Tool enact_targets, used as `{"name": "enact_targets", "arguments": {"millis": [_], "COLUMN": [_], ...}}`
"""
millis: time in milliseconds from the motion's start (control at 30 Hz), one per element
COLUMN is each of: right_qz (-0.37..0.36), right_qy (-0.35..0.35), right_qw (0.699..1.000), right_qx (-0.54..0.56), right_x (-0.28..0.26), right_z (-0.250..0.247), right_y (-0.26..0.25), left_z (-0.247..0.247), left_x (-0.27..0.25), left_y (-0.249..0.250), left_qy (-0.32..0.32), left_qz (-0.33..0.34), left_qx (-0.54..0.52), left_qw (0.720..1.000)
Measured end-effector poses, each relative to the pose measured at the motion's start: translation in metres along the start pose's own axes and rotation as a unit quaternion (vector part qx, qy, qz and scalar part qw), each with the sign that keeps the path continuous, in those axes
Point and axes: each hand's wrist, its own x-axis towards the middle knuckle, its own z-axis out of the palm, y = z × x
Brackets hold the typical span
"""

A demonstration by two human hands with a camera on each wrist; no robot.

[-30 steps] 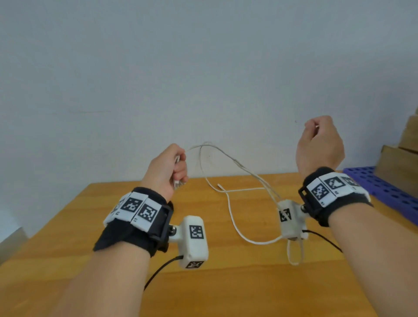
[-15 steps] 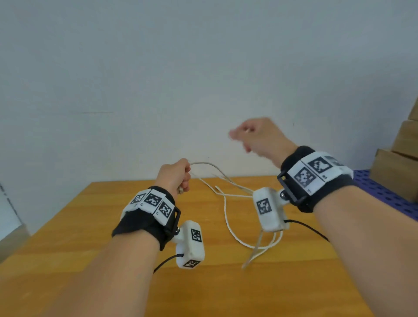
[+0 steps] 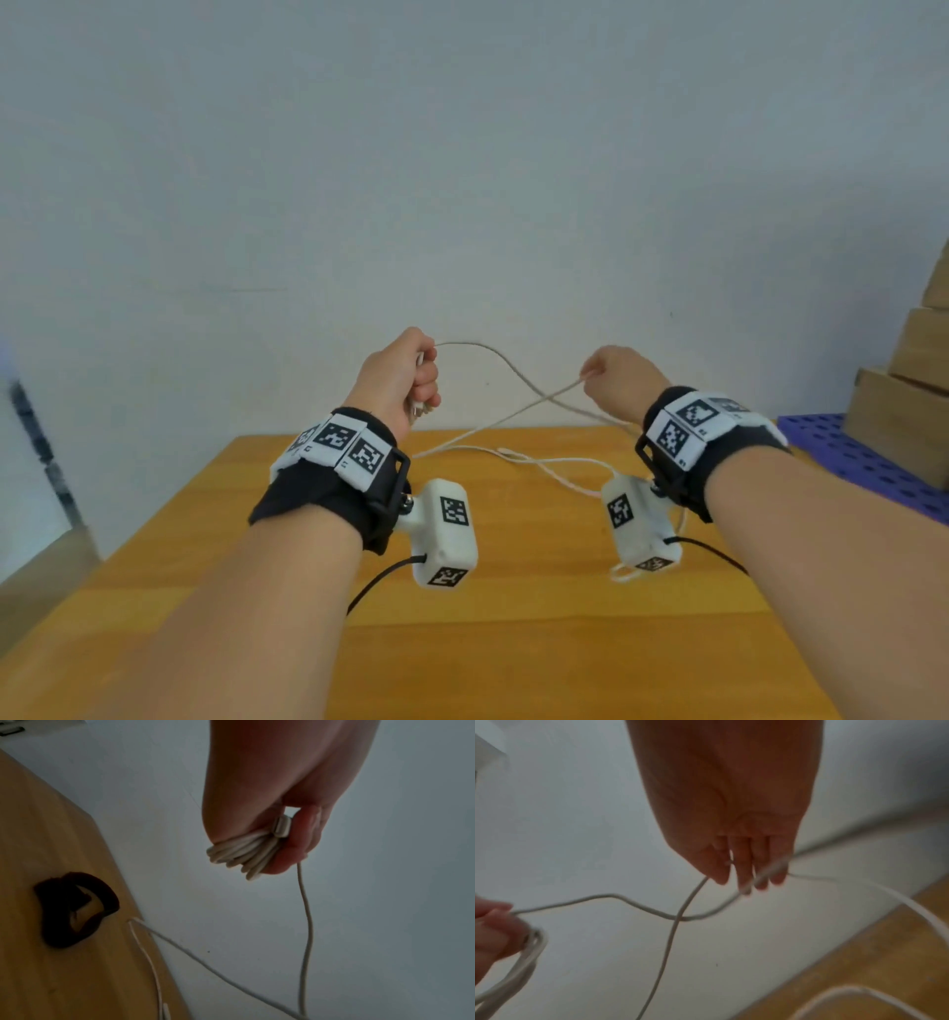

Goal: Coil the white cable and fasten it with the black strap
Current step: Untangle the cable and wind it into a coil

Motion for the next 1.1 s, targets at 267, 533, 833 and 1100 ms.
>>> {"name": "enact_targets", "arguments": {"millis": [267,533,833,1100], "right_qz": [-0.021,-0.118,-0.228,-0.183], "right_qy": [-0.07,-0.088,0.073,0.006], "right_qw": [0.977,0.964,0.956,0.941], "right_qx": [-0.2,0.22,0.169,0.285], "right_x": [-0.003,-0.036,-0.049,-0.043], "right_z": [-0.023,-0.002,0.014,0.039], "right_y": [-0.005,-0.04,-0.057,-0.03], "left_z": [0.003,0.013,0.009,0.013], "left_x": [-0.004,-0.015,-0.031,-0.022], "left_y": [0.007,-0.001,-0.016,-0.033], "left_qy": [0.006,-0.092,-0.207,-0.303], "left_qz": [0.009,-0.016,-0.08,-0.11], "left_qx": [0.034,0.115,0.135,-0.036], "left_qw": [0.999,0.989,0.966,0.946]}}
